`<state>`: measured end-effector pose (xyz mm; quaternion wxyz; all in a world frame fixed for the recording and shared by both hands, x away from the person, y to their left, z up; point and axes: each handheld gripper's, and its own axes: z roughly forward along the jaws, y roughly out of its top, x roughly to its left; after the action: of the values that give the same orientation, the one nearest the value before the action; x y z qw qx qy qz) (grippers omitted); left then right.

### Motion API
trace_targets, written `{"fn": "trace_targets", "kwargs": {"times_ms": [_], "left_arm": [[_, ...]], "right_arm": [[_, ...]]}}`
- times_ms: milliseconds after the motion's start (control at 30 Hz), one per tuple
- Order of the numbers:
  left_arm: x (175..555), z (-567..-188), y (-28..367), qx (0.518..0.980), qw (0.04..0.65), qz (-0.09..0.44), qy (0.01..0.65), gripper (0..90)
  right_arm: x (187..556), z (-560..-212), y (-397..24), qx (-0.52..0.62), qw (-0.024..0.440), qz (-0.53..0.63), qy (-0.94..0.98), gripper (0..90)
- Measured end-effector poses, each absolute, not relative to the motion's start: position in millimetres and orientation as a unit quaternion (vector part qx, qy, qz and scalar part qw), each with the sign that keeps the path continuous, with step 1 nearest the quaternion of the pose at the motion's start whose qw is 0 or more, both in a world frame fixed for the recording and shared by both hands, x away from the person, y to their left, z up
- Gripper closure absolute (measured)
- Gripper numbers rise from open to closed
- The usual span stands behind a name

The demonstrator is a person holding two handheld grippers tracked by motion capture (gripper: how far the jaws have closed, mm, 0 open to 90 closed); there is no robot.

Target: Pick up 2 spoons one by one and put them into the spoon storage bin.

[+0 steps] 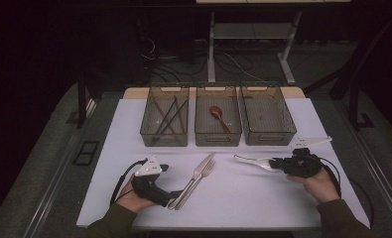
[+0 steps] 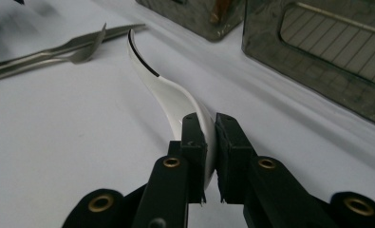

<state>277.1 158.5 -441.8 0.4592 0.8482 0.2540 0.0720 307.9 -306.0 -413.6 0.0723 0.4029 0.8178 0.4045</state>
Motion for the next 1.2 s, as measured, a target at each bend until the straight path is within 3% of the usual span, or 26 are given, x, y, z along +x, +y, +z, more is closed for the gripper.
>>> {"fn": "trace_targets", "kwargs": {"times_ms": [1200], "left_arm": [[277.7, -442.5, 158.1, 0.849, 0.457, 0.071, 0.254, 0.0]], "right_arm": [[337.7, -384.3, -280.1, 0.413, 0.123, 0.455, 0.78, 82.9]]}}
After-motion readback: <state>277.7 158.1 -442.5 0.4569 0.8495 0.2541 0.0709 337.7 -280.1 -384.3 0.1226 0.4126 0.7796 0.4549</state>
